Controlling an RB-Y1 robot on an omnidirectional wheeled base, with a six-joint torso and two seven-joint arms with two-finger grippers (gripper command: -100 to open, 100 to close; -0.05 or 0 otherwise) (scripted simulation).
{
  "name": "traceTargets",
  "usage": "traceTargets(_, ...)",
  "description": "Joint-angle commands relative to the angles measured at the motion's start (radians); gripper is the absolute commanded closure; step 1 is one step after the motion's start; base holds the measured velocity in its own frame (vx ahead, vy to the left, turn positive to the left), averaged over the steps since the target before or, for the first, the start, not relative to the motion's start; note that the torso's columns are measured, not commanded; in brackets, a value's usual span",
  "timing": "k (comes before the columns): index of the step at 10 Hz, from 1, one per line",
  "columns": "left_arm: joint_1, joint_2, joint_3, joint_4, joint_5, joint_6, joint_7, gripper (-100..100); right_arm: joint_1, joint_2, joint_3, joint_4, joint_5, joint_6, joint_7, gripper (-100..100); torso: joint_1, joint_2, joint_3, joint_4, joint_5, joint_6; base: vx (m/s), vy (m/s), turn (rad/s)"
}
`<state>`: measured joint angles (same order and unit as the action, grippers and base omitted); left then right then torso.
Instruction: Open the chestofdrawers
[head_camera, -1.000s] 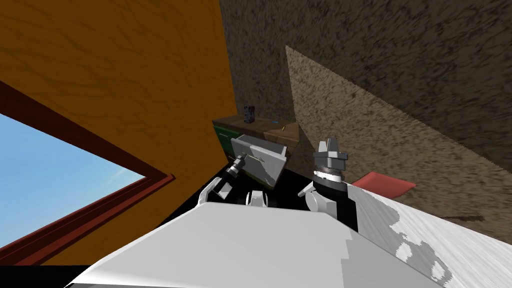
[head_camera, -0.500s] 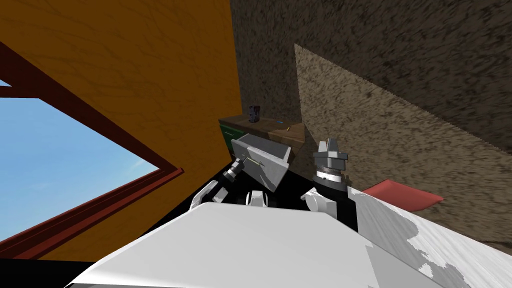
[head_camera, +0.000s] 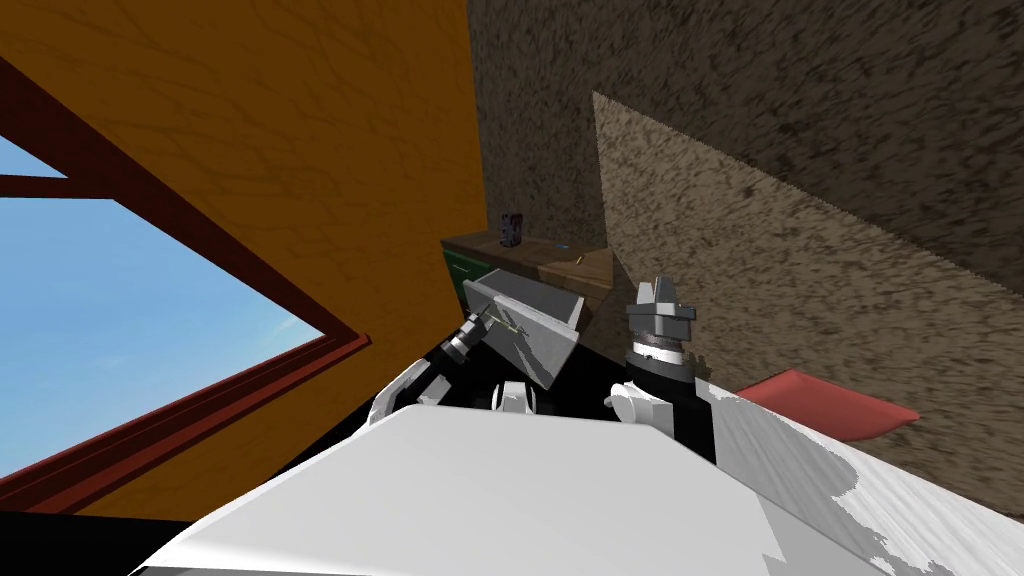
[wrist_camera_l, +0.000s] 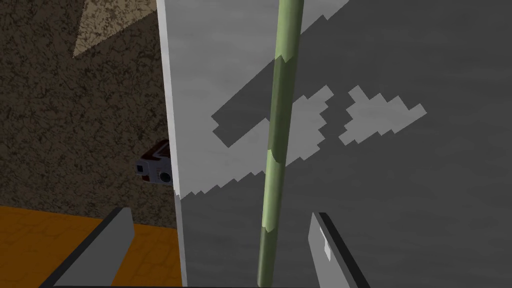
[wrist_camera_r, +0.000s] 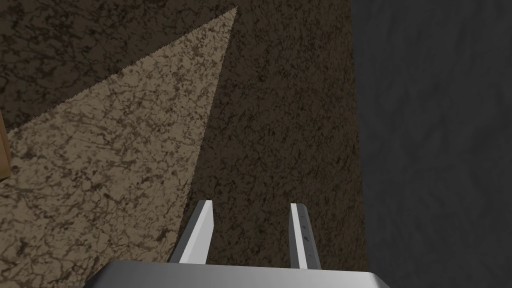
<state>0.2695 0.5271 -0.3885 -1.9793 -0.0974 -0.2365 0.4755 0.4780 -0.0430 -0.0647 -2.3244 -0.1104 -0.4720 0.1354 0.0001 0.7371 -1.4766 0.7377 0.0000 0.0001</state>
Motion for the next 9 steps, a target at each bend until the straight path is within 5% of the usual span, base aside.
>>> traceTargets(1, 0.017, 0.035, 0.004, -0.074, 0.002, 0.042, 0.023, -100, 0.0, 0.0, 0.0, 0.0, 0.0, 0.0, 0.0, 0, 0.0, 0.001, 0.001, 0.0, 0.0, 0.0, 0.031, -0.017, 0.045)
traceTargets(4, 0.034, 0.074, 0.008, -0.152, 0.005, 0.084, 0.048, -100, 0.0, 0.0, 0.0, 0.0, 0.0, 0.0, 0.0, 0, 0.0, 0.002, 0.001, 0.002, 0.0, 0.0, 0.026, -0.018, 0.047)
traceTargets(5, 0.038, 0.07, 0.005, -0.134, 0.005, 0.078, 0.042, -100, 0.0, 0.0, 0.0, 0.0, 0.0, 0.0, 0.0, 0, 0.0, 0.004, 0.001, 0.004, -0.001, -0.001, 0.014, -0.01, 0.01)
traceTargets(6, 0.04, 0.072, 0.005, -0.137, 0.005, 0.081, 0.045, 0, 0.0, 0.0, 0.0, 0.0, 0.0, 0.0, 0.0, 0, 0.0, 0.004, 0.002, 0.003, 0.0, 0.0, 0.0, 0.0, 0.0)
traceTargets(9, 0.041, 0.072, 0.004, -0.134, 0.005, 0.083, 0.044, 0, 0.0, 0.0, 0.0, 0.0, 0.0, 0.0, 0.0, 0, 0.0, 0.002, 0.001, 0.001, 0.0, 0.0, 0.0, 0.0, 0.0)
